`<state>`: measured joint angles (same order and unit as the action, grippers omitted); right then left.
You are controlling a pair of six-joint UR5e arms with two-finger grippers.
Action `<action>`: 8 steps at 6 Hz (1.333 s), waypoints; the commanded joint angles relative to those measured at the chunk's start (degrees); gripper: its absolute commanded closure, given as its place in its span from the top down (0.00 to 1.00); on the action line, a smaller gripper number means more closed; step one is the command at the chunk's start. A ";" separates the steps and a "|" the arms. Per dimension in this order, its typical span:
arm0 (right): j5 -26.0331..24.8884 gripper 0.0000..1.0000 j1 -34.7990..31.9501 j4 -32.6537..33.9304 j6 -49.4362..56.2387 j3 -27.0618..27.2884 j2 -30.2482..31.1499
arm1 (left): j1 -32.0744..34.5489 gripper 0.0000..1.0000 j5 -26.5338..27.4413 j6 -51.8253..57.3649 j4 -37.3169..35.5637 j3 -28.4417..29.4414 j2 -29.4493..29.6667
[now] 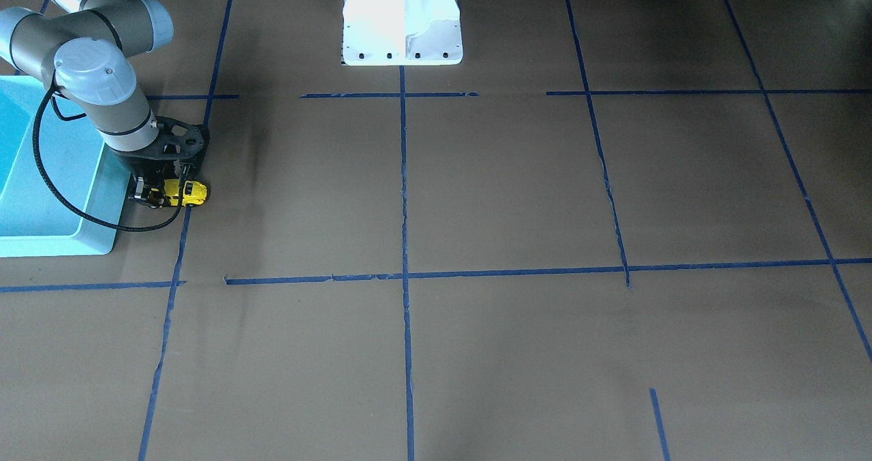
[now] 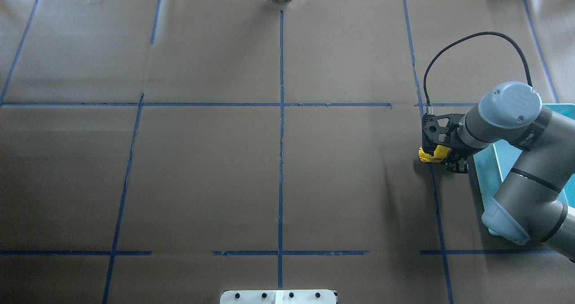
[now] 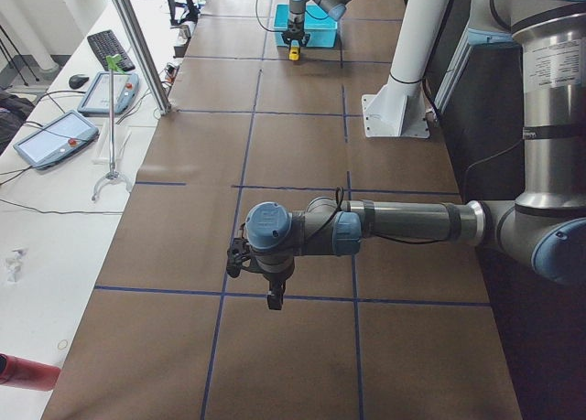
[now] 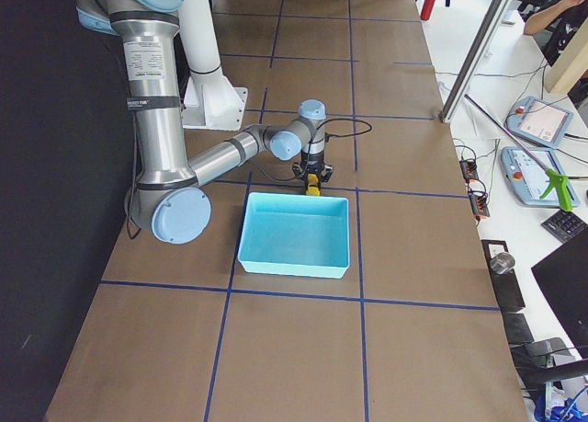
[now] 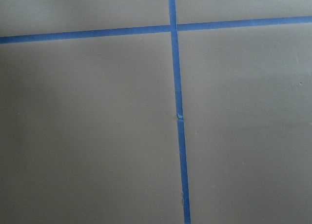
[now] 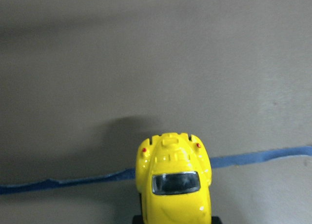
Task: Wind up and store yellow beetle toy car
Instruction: 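Lift the car with the right gripper over the bin rim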
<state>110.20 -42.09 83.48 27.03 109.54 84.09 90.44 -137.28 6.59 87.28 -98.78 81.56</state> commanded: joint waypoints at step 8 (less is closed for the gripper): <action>5.88 0.00 -14.07 -0.11 25.73 -0.77 13.30 | 0.00 1.00 0.00 0.00 0.00 -0.01 0.00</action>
<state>114.72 -56.13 88.50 54.16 113.19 97.18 90.44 -137.28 6.59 87.27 -98.79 81.56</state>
